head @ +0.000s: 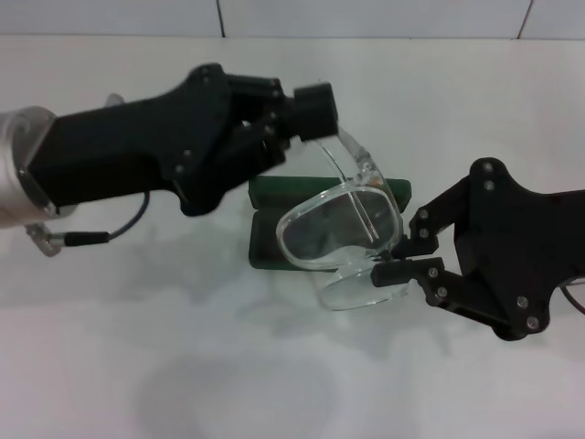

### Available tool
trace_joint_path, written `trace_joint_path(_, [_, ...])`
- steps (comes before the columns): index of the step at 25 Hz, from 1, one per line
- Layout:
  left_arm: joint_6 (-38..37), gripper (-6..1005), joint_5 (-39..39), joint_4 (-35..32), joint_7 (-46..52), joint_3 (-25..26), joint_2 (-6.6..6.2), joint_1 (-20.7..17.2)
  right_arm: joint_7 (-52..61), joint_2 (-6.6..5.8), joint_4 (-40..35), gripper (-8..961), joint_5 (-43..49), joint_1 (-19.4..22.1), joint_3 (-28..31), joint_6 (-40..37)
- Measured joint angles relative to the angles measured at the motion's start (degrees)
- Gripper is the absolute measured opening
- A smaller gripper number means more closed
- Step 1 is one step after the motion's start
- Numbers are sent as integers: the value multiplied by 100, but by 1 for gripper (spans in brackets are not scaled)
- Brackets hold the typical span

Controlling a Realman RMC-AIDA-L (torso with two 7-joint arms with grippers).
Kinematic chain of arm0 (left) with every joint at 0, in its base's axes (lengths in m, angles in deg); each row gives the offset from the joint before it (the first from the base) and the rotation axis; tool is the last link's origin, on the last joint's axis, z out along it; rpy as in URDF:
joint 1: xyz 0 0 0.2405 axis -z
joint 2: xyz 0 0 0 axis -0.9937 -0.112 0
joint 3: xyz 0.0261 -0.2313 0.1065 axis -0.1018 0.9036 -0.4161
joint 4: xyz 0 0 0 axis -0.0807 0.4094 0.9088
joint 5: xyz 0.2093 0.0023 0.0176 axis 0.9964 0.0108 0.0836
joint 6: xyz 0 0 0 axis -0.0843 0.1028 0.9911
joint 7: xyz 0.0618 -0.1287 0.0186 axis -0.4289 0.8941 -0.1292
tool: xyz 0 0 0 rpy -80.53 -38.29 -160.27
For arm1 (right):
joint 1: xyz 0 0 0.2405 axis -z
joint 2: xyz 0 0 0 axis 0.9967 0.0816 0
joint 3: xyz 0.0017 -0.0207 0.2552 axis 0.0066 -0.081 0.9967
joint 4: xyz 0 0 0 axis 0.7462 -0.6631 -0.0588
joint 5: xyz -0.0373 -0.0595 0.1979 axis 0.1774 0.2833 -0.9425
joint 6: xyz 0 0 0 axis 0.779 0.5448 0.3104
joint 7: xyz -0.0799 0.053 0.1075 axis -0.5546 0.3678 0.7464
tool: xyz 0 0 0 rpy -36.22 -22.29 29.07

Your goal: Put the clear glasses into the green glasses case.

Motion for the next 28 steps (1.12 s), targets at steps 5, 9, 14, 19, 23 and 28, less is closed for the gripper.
trace_joint_path(5, [-24,53,57,0,-14,-159,-6,29,-33,0,62,56,-14,2,40,0])
trace_joint_path(9, [-35,53,104,0,-17,-182,-9,51,-66,0,107,56,-18,-8,50,0])
trace_joint_path(14, [-38,52,89,5,-40,-137,-1,44,-84,-8,161,56,-28,-22,34,0])
trace_joint_path(19, [-8,52,-57,221,-149,-25,3,59,-86,-9,169,56,-29,-30,8,0])
trace_joint_path(23, [-9,52,-107,344,-164,-39,-5,109,-87,-9,205,56,-29,-37,5,-3])
trace_joint_path(28, [-36,52,-110,353,-141,-185,8,138,-87,-9,218,56,-29,-42,6,-1])
